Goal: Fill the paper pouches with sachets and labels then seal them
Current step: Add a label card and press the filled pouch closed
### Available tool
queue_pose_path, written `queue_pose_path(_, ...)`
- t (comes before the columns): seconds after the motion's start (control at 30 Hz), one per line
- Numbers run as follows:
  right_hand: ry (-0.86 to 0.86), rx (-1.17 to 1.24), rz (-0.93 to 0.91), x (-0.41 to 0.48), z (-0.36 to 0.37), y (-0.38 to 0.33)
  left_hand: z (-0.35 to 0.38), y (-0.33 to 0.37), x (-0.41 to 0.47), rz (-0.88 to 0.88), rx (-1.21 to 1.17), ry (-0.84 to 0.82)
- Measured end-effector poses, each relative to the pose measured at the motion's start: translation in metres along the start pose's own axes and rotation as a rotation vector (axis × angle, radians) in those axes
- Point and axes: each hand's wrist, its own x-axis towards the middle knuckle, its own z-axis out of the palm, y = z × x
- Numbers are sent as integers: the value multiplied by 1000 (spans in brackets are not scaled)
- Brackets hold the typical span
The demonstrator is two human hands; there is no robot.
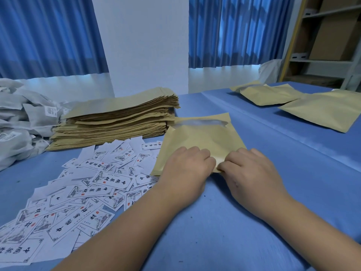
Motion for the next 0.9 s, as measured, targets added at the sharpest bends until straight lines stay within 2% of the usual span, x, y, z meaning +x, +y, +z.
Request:
queue_pose_path(0.13,38,62,54,-2,2,-1,3,2,-2,-54,6,41)
queue_pose_path(0.33,68,128,15,-2,3,2,2,3,2,-14,-11,83)
queue_pose_path(0.47,116,136,70,-6,0,10,4,-5,-3,-55,-176,92)
queue_pose_path(0.63,106,188,220,-11,-2,20,-1,-16,-5,-114,-95,73)
queue_pose_path(0.73,77,333,249,-12,-5,19,-3,-24,-11,-151,-90,88)
queue_pose_path(0.8,113,509,430,-9,-9,19,-2,-27,-15,-173,-167,132)
queue_pose_path(0.9,181,704,850,-4,-11,29,-2,-29,-16,-249,-234,192)
